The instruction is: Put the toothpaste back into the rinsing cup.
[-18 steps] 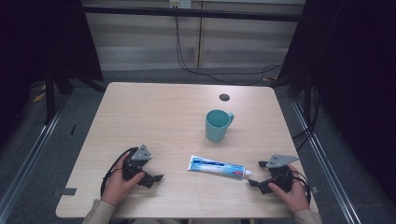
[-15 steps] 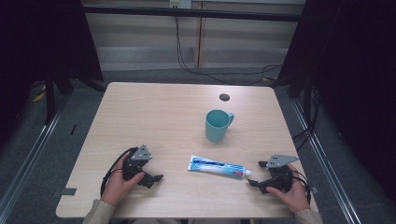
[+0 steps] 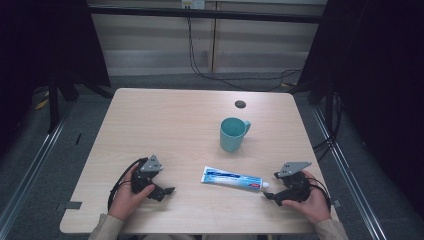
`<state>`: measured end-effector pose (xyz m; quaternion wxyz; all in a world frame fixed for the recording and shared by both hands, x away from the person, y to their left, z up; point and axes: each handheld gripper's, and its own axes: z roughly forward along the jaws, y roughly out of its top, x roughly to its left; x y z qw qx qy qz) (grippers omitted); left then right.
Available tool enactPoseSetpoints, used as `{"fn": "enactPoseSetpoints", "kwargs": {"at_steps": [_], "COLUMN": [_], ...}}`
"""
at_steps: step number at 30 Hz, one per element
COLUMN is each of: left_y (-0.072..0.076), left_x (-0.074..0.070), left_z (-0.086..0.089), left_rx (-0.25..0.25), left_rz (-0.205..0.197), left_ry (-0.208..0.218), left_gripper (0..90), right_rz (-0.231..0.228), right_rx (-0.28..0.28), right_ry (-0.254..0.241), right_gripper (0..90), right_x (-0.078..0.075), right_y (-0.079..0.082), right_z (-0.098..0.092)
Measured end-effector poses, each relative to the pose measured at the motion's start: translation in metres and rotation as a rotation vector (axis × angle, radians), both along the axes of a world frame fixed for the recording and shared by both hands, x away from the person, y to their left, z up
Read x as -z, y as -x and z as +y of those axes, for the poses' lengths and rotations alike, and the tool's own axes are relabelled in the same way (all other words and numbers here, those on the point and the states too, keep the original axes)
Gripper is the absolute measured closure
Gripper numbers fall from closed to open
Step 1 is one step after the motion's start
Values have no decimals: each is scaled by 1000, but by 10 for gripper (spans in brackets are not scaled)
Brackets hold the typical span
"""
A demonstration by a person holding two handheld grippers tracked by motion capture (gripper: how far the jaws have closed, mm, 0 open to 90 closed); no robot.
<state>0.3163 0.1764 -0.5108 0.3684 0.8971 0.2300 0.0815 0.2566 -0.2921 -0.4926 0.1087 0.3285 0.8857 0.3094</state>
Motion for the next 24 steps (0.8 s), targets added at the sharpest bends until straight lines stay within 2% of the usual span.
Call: {"fn": "enactPoseSetpoints", "kwargs": {"at_steps": [2,4,6,12,19,24], "left_y": [0,0,0,0,0,0], "left_x": [0,0,0,0,0,0], "left_z": [0,0,0,0,0,0], "left_rx": [0,1,0,0,-7,0], "left_rz": [0,0,0,0,2,0], "left_ry": [0,0,0,1,9,0], "left_gripper": [0,0,0,0,0,0], "right_rz": [14,17,29,56,64,91], "right_rx": [-15,-26,-60,-116,-169,-197], "right_ry": [19,19,17,64,90,116], "right_gripper": [152,160,179,183,201,218], "right_x": [-9,-11,-18,-29,-35,-35], "right_y": [-3,-5,-9,-18,-28,-33], "right_z": [5,7,14,33,55,71]}}
